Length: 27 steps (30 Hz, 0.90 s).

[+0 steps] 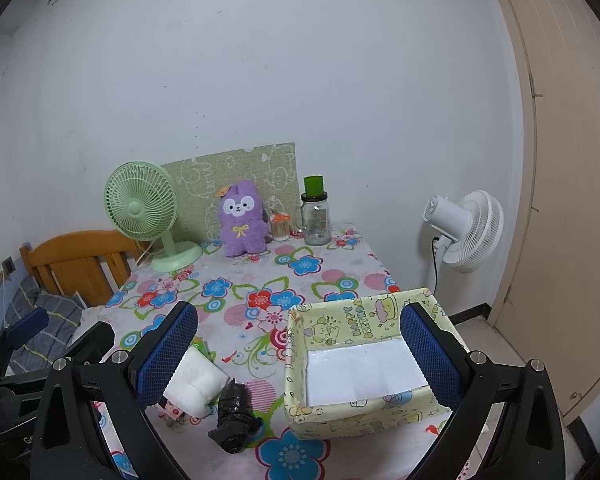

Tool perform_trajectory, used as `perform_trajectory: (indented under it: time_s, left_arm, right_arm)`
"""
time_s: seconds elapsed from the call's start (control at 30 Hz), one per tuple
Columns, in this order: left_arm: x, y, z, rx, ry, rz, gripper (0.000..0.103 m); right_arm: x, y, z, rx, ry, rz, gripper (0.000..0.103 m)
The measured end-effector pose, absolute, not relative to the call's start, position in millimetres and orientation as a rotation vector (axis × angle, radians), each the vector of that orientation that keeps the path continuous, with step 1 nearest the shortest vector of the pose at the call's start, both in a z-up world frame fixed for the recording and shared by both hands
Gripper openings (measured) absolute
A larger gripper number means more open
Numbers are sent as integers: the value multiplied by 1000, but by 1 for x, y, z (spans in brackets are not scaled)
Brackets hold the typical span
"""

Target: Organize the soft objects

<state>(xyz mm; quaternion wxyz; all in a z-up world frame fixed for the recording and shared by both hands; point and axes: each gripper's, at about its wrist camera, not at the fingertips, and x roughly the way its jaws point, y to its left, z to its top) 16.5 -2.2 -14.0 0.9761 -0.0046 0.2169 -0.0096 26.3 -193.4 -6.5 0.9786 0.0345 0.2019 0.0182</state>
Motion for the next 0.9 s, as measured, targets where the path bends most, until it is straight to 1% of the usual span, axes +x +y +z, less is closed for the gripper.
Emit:
perform_trajectory:
  time_s: [0.27,0.37,0.47,0.63,0.73,0.9]
  left_arm:
    - [18,-1,-16,-11,433,-17,99]
    - [20,1,-18,-19,441,-15,98]
    - [21,2,-22,-19,444,-17,98]
    - [27,8,-34,-19,461,-19,97]
    - [32,12,-44,-17,470,-16,94]
    - [39,21,-60,-18,513,-20,94]
  right_arm:
    - [27,-191,-7,65,401,40,102]
    - [29,-187,-9,58,404,47,99]
    - [31,-183,-12,48,407,49,99]
    - [38,-174,-23,49,419,63,97]
    - [46,-166,-34,45,443,74,95]
    - [54,-148,-52,38,462,98,94]
